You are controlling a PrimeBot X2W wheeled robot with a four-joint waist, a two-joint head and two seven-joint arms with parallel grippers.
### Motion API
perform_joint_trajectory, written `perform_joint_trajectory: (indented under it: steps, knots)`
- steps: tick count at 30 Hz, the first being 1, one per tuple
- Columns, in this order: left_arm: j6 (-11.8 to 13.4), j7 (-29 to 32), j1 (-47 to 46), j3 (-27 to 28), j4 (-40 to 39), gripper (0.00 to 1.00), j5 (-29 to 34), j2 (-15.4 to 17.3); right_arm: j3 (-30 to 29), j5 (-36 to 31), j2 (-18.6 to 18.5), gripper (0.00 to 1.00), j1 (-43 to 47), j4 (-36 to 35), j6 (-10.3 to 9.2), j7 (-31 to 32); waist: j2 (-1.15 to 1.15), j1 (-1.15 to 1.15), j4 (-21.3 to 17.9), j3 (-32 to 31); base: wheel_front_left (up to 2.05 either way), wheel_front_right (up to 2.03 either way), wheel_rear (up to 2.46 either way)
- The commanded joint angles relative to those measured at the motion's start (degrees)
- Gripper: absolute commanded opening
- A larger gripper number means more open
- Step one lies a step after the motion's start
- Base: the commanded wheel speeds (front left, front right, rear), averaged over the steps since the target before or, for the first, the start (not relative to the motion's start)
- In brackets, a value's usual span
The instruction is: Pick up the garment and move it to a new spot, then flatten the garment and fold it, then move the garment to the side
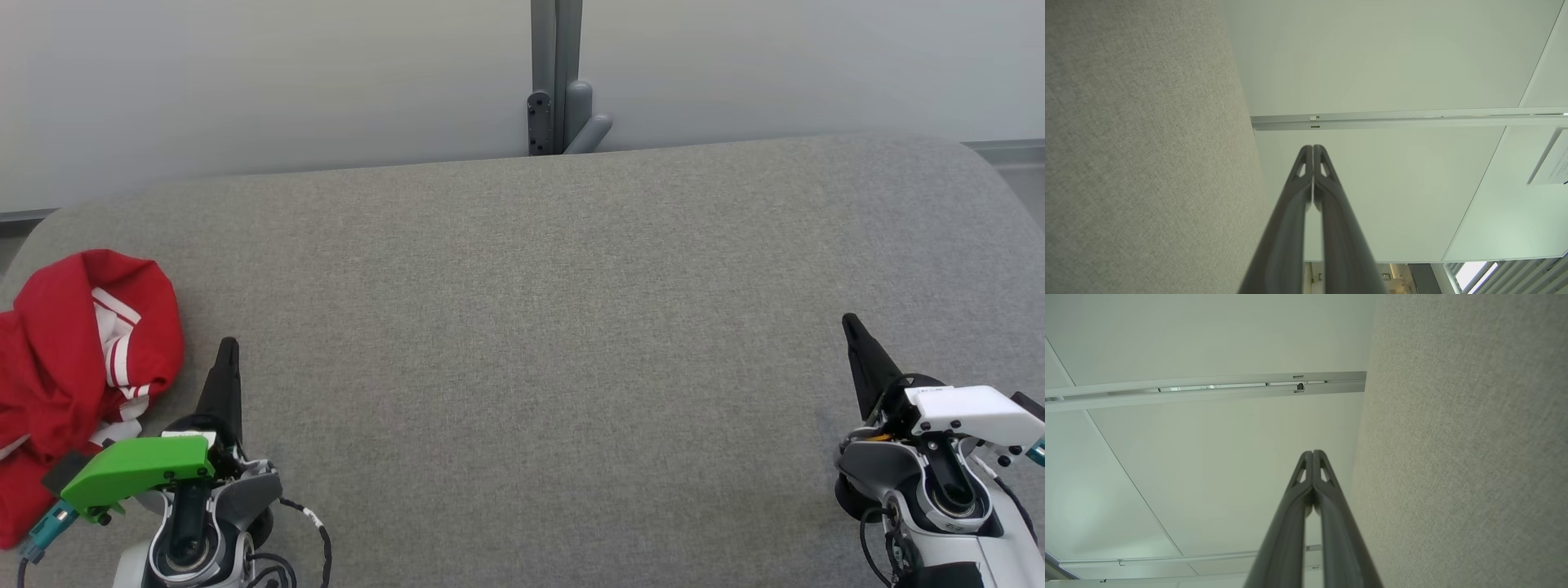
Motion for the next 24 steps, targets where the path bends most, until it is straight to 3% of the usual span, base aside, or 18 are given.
perform_joint_trajectory:
  steps: [1,3,4,16,24]
  knots:
    - [-0.24,-0.03,-0.82,0.08,0.03,0.0,-0.31,0.41,-0.09,0.18,-0.26,0.0,-0.49,0.07,0.02,0.13,0.0,0.0,0.0,0.0,0.0,0.0,0.0]
    - [-0.24,-0.03,-0.82,0.08,0.04,0.0,-0.31,0.41,-0.09,0.18,-0.26,0.0,-0.49,0.07,0.02,0.13,0.0,0.0,0.0,0.0,0.0,0.0,0.0]
    - [0.0,0.0,0.0,-0.01,0.01,1.0,0.0,-0.01,0.0,0.0,0.0,1.0,0.01,0.01,0.0,0.0,0.0,0.0,0.0,0.0,0.0,0.0,0.0]
    - [0.06,-2.06,3.25,-1.15,-0.02,1.0,0.64,-0.3,1.79,-0.96,0.47,1.0,3.39,-0.6,-0.01,-2.56,0.0,0.0,0.04,-0.02,0.0,0.0,0.0]
    - [0.04,-4.03,4.88,-1.65,-1.64,1.0,3.12,-0.23,2.81,-5.21,0.38,1.0,4.92,-2.86,0.0,-5.0,0.0,0.0,0.08,-0.06,0.0,0.0,0.0]
